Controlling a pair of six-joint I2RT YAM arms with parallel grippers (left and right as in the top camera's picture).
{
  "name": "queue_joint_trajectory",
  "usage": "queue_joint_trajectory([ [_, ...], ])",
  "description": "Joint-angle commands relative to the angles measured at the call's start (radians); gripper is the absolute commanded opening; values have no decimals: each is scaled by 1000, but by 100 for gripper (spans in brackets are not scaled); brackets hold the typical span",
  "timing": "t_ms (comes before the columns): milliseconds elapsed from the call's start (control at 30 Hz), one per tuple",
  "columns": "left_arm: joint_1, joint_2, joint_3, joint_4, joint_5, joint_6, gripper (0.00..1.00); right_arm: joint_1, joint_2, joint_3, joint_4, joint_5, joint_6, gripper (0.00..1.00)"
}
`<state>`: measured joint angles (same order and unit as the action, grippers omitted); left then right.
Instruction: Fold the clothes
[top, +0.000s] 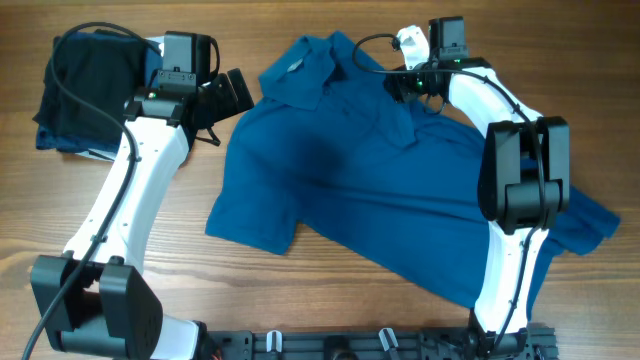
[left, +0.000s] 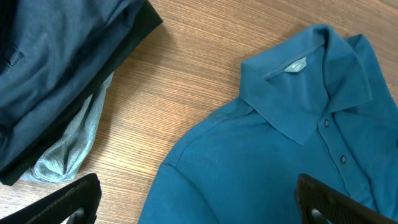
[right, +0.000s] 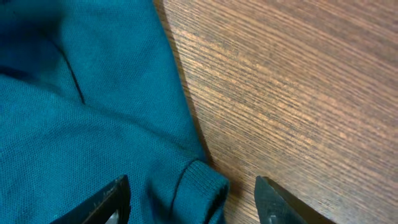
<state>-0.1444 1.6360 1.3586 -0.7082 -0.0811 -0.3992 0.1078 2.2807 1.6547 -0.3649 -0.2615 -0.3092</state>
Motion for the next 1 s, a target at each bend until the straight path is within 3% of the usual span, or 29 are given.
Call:
queue_joint_trajectory([
  [0,4,0,1,0,5,2,100,0,19,6,2,-32,-3,58],
  [133,4,0,1,0,5,2,100,0,19,6,2,-35,-3,44],
  [400,5,0,1,0,5,2,100,0,19,6,0,-61,-1,37],
  [467,4,0,1,0,5,2,100,0,19,6,-1,-61,4,29],
  [600,4,0,1,0,5,2,100,0,19,6,11,-61,29,4],
  [767,4,0,1,0,5,2,100,-2,6,12,67,-60,113,4],
  [967,4,0,1,0,5,2,100,-3,-49,119,67,-41,116,4],
])
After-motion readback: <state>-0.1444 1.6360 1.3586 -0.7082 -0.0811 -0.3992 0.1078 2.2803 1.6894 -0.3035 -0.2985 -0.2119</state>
